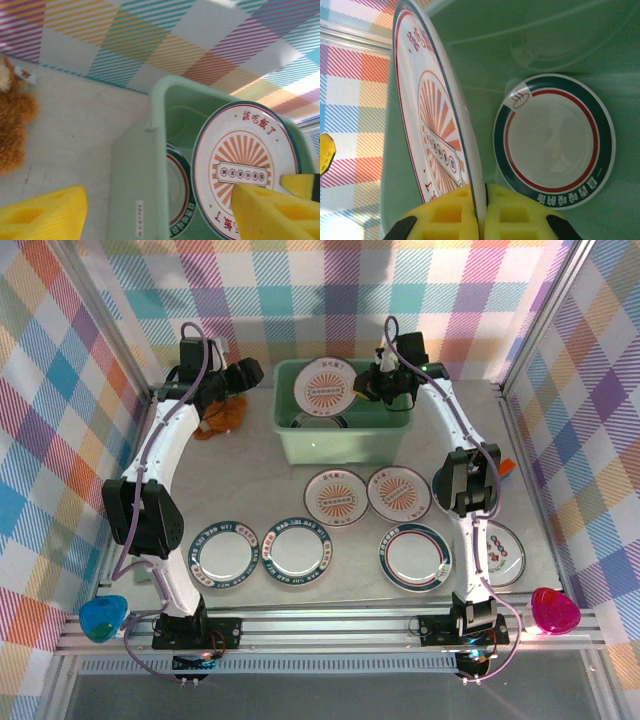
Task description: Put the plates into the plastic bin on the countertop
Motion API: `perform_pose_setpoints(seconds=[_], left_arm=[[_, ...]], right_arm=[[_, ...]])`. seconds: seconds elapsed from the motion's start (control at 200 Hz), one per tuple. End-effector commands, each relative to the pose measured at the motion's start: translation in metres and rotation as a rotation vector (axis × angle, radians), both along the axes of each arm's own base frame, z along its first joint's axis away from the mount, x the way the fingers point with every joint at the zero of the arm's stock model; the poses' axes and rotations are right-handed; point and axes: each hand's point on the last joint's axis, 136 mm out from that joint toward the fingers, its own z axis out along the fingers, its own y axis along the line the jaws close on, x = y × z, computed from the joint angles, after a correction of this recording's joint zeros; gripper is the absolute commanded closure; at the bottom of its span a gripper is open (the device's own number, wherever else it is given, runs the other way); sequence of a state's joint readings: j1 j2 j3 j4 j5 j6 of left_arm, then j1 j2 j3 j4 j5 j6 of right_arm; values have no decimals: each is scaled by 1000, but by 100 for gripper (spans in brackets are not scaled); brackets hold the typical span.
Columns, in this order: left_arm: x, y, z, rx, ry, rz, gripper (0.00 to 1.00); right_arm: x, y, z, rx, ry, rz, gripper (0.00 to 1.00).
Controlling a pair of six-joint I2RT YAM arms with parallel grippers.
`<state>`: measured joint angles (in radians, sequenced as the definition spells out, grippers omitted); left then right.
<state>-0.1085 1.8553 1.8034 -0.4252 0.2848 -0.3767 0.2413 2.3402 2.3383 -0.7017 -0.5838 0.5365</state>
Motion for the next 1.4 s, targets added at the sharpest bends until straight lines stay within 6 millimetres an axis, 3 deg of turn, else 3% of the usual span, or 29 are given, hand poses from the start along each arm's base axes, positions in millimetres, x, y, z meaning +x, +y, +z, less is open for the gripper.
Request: perform_pose_setpoints(seconds=[0.0,0.165,0.355,0.685,1.235,1.4], left_arm=[[-3,3,1,17,-20,13,25],[1,0,-22,13,23,-4,25],[5,-18,-40,-42,58,-83,25],[6,-40,-62,-78,105,-162,25],[0,-52,-74,-75,142,-194,25],[-4,-49,-69,-55,136,-189,24]], right_arm=[[-6,7,-9,-14,17,47,100],[-5,11,-24,-22,37,53,100],[-6,20,-43,-28,68,73,100],[-3,27,-71,-46,109,74,100],[-6,32,-110,-79,189,81,100],[-8,32,-116,-84,208,79,95]])
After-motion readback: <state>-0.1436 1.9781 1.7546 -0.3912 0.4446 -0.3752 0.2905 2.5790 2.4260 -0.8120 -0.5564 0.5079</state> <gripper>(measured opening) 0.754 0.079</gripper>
